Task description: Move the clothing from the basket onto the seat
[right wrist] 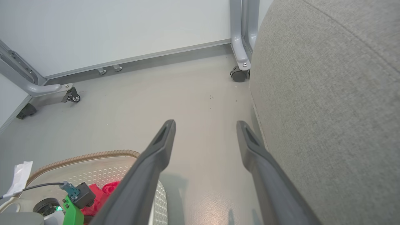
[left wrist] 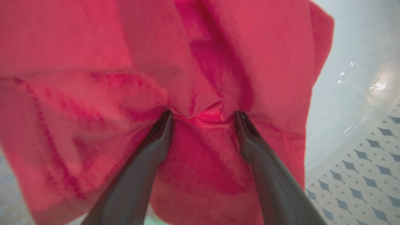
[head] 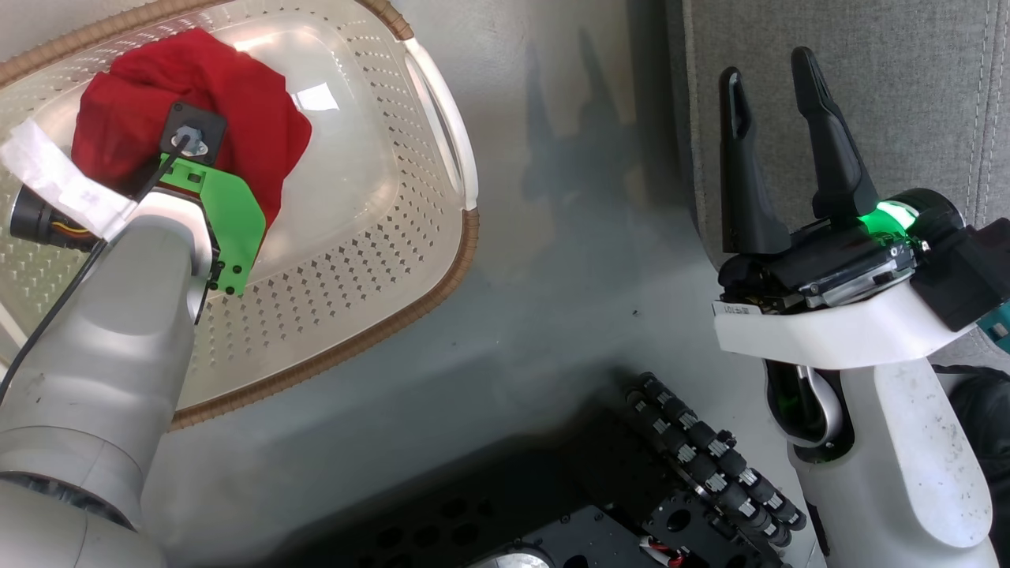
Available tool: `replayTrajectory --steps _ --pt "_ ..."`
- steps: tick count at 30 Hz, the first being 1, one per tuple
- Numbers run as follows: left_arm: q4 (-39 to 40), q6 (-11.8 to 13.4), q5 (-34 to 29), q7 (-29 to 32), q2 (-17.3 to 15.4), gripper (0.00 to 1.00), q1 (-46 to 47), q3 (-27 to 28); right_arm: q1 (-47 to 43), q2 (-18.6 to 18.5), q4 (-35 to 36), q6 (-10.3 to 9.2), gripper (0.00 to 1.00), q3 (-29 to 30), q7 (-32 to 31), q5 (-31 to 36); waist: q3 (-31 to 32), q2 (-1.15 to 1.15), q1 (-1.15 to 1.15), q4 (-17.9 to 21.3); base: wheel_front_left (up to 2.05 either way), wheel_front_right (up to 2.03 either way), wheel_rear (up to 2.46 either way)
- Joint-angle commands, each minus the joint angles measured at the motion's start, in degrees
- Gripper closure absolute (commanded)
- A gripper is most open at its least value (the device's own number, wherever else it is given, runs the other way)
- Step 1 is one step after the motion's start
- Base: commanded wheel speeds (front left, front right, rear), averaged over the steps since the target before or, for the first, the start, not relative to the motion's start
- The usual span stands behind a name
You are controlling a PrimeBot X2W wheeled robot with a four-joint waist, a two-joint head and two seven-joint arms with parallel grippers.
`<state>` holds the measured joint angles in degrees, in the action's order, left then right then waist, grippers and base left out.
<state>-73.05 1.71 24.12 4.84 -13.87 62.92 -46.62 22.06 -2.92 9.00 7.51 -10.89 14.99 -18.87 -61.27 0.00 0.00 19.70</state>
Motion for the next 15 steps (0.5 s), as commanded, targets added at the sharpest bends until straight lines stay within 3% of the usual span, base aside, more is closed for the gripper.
replayTrajectory --steps 1,5,6,7,8,15 --pt "-0.6 0.9 -0.3 1.3 -0.6 0.0 0.7 -0.2 0.6 0.0 0.0 -0.04 0.0 -0.1 0.3 -0.4 0.0 0.0 0.0 0.0 0.0 0.0 0.0" --pt "-0.9 1.6 0.8 4.9 -0.4 0.0 -0.2 0.0 0.7 0.0 -0.3 -0.04 0.0 -0.3 0.3 -0.7 0.1 0.0 0.0 0.0 0.0 0.0 0.0" --pt "-0.9 1.6 1.0 5.8 -0.3 0.15 -0.3 0.1 0.8 0.0 -0.4 -0.04 0.0 -0.3 0.3 -0.7 0.1 0.0 0.0 -0.1 0.0 0.0 0.0" --pt "-0.9 1.7 1.1 6.1 -0.2 0.67 -0.3 0.0 0.8 0.0 -0.4 -0.04 0.0 -0.4 0.3 -0.8 0.2 0.0 0.0 -0.1 0.0 0.0 0.0" --pt "-0.9 1.4 1.6 6.8 -0.1 1.0 -0.3 0.3 0.9 0.0 -0.4 -0.04 0.0 -0.4 0.2 -0.8 0.2 0.0 0.0 -0.1 0.0 0.0 0.0" --pt "-0.8 0.7 1.1 6.8 -0.4 1.0 0.3 -0.8 1.1 0.0 -0.5 -0.04 0.0 -0.5 0.2 -1.2 0.5 0.0 0.0 0.1 0.0 0.0 0.0"
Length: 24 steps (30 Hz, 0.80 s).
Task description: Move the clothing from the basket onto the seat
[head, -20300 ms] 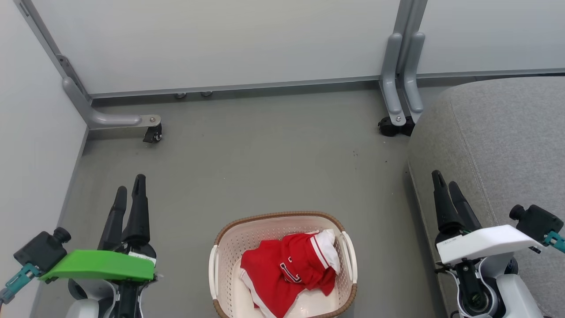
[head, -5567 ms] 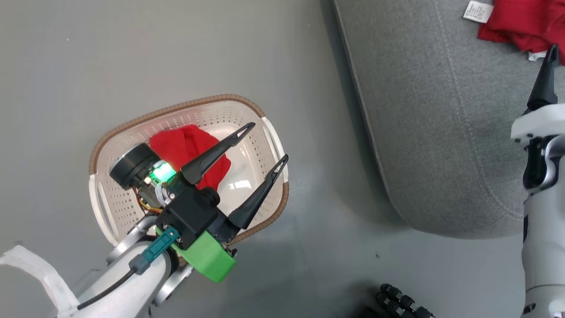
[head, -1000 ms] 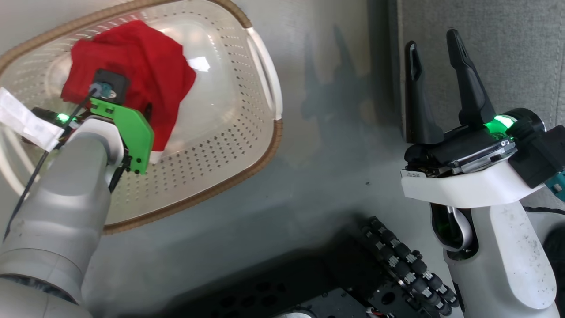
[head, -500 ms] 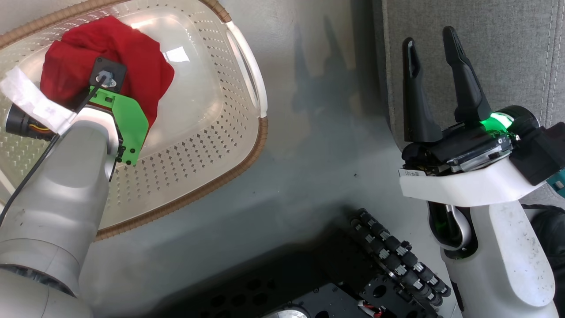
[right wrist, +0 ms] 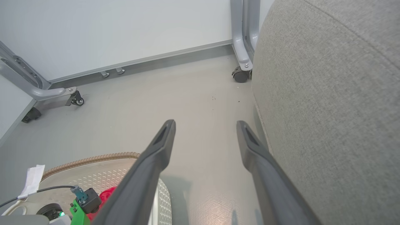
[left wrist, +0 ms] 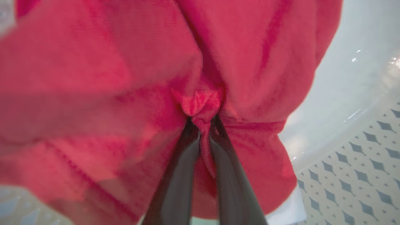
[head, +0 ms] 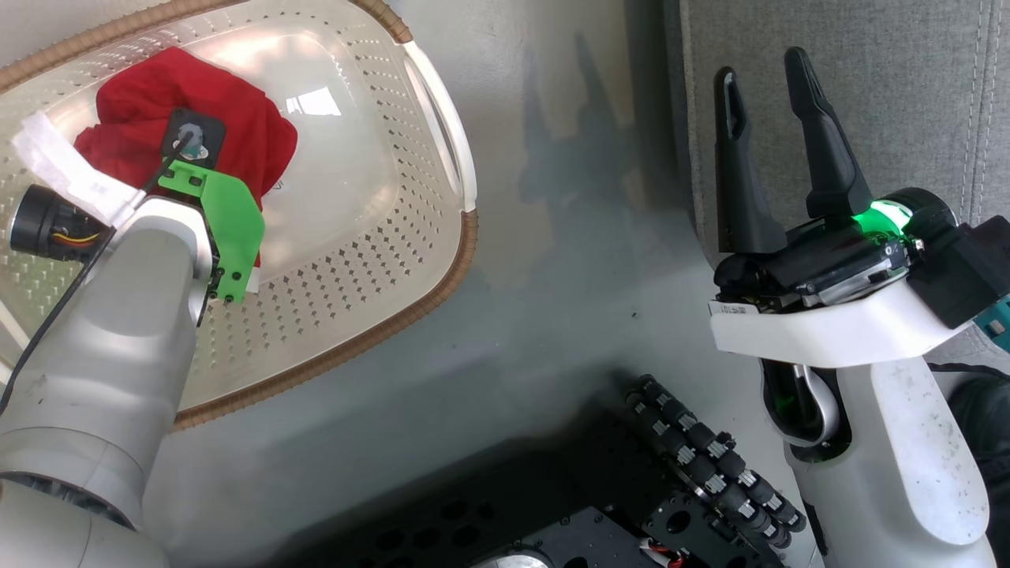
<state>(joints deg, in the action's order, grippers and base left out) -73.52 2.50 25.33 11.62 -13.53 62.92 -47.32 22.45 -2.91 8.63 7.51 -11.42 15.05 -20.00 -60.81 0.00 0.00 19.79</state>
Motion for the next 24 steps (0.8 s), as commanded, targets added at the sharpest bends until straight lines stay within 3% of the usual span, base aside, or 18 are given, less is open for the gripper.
replayTrajectory --steps 1,16,24 --pt "-0.2 -0.4 -0.3 -0.7 -0.9 1.0 0.5 -0.3 0.8 0.0 -0.1 -0.04 0.0 0.1 0.2 -0.2 0.1 0.0 0.0 0.1 0.0 0.0 0.0" --pt "4.9 -5.3 -3.0 -21.2 -0.4 1.0 -3.0 -4.1 -1.0 0.0 -1.5 -0.04 0.0 2.6 0.2 3.1 9.0 0.0 0.0 -4.1 0.0 0.0 0.0" --pt "11.2 -5.7 -1.7 -26.5 1.5 1.0 -5.7 -3.6 -3.2 0.0 -2.7 -0.04 0.0 4.7 0.2 5.3 15.7 0.0 0.0 -7.6 0.0 0.0 0.0"
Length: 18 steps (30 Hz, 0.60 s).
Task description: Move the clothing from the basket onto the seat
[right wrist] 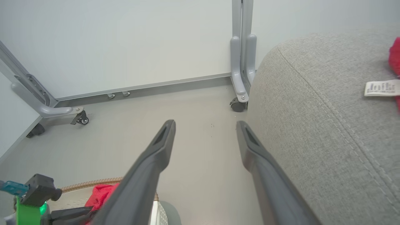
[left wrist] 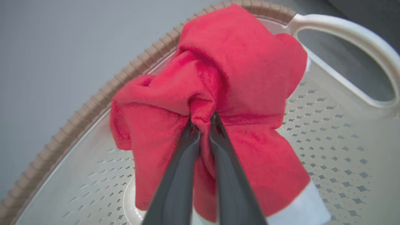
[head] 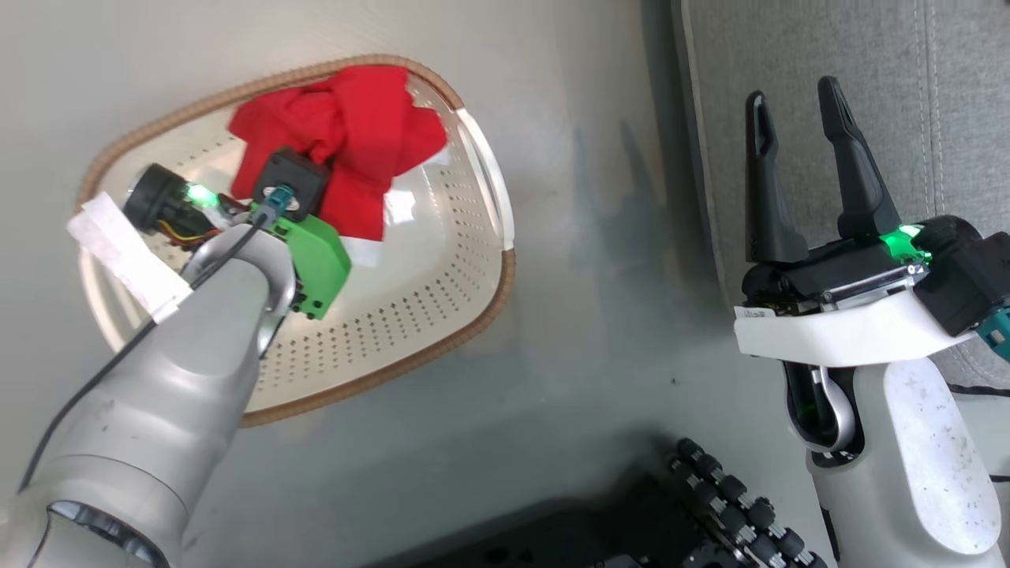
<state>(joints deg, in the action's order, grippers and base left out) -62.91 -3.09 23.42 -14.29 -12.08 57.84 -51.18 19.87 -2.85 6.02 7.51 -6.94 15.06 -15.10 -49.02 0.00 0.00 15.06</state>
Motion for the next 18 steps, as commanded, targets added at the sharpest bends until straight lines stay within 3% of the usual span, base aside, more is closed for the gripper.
replayTrajectory --steps 1,9,18 --pt "1.8 -0.2 0.2 -0.7 0.1 1.0 -1.0 0.4 -0.9 -0.1 -0.2 -0.04 0.0 0.4 0.2 0.7 4.6 0.0 0.0 -3.2 0.0 0.0 0.0" --pt "19.1 1.2 0.9 -0.9 -2.0 1.0 -8.2 3.7 -3.8 -0.1 -0.6 -0.04 0.0 2.7 -1.5 3.1 12.0 0.0 0.0 -6.4 0.0 0.0 0.0" --pt "39.3 3.8 1.6 -1.0 -4.7 1.0 -18.8 11.2 -7.7 -0.1 0.6 -0.04 0.0 4.6 -5.1 4.8 20.5 0.0 0.0 -9.4 0.0 0.0 0.0"
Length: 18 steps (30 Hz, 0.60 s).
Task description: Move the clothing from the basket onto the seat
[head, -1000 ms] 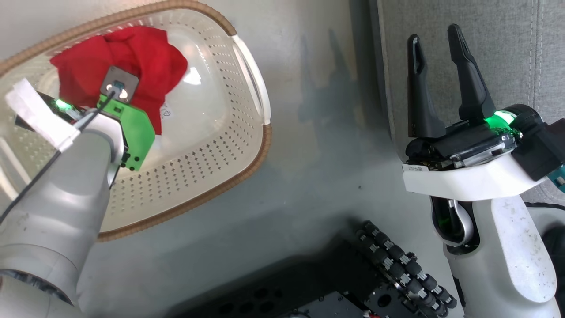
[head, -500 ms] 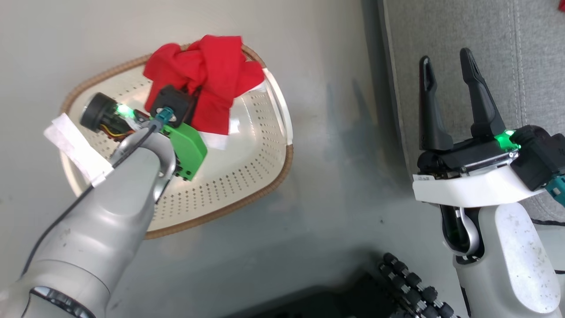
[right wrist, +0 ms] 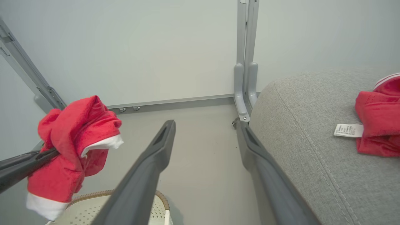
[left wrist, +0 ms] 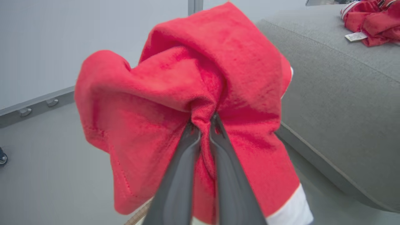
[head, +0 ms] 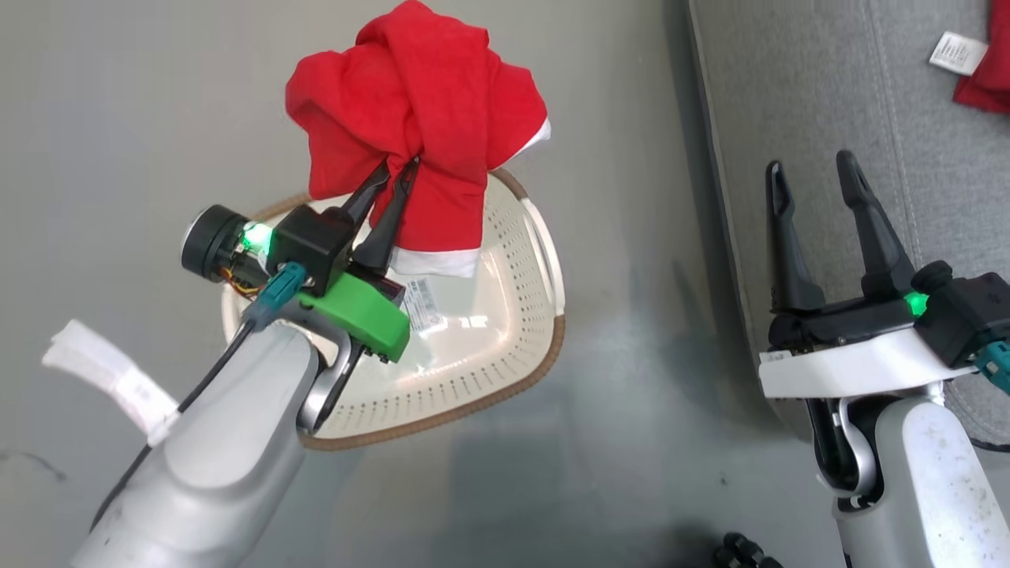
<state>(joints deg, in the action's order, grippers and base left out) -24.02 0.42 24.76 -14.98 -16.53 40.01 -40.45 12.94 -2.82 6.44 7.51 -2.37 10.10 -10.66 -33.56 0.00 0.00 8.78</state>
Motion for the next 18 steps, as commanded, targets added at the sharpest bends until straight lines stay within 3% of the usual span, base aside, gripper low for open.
replayTrajectory --steps 1,10,18 --pt "2.0 0.4 0.2 -0.3 -0.4 1.0 -1.9 1.2 -1.1 -0.1 0.3 -0.04 0.0 0.1 -0.5 0.4 5.9 0.0 0.0 -3.4 0.0 0.0 0.0" --pt "15.0 0.0 -0.2 -0.2 -0.1 1.0 -9.7 7.9 -4.4 -0.1 0.3 -0.04 0.0 -0.2 -3.4 1.1 14.0 0.0 0.0 -4.9 0.0 0.0 0.0" --pt "22.2 -2.6 0.5 -0.2 -0.3 1.0 -14.9 10.4 -8.3 -0.1 0.3 -0.04 0.0 -1.0 -5.5 1.2 20.8 0.0 0.0 -5.4 0.0 0.0 0.0"
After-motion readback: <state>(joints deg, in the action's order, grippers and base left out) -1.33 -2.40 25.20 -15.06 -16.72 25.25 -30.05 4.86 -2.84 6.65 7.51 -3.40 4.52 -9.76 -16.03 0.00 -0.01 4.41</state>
